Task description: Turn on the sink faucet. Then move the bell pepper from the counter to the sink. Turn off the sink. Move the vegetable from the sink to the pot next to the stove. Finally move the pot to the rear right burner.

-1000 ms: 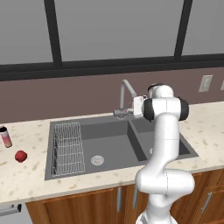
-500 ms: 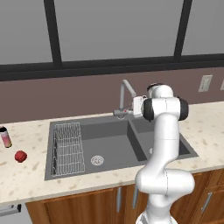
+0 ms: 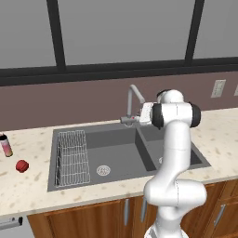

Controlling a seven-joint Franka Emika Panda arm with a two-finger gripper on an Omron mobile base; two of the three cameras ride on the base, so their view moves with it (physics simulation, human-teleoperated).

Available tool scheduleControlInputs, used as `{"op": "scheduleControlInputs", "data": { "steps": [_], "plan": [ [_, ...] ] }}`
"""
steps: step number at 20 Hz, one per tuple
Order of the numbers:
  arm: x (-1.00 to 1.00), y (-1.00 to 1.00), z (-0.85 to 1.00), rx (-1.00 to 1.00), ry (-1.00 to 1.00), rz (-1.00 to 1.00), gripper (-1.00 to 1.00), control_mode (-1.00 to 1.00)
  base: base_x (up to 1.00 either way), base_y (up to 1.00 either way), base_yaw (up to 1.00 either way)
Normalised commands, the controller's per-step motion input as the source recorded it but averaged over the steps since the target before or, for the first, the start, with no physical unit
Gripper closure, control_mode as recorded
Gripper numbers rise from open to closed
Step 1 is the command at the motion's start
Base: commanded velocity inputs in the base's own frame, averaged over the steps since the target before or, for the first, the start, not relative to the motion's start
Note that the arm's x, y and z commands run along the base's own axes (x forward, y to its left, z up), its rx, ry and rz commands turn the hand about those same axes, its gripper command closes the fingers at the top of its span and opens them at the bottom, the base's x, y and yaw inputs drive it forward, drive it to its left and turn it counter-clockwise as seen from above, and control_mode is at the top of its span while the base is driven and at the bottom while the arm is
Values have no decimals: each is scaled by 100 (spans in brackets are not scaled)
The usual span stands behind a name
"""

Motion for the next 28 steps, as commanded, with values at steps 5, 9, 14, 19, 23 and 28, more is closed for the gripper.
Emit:
{"op": "scheduleControlInputs", "data": {
  "steps": [5,9,14,19,23,28],
  "plan": [
    [0,-2,0,0,-2,-26,100,-100,0,0,0],
    [10,-20,0,0,0,-17,100,-100,0,0,0],
    [10,-45,-6,0,-1,-9,100,-100,0,0,0],
    [11,-65,-13,0,-1,-1,100,-100,0,0,0],
    [6,-73,-18,1,0,0,100,-100,0,0,0],
    [1,-73,-28,2,0,0,100,-100,0,0,0]
  ]
}}
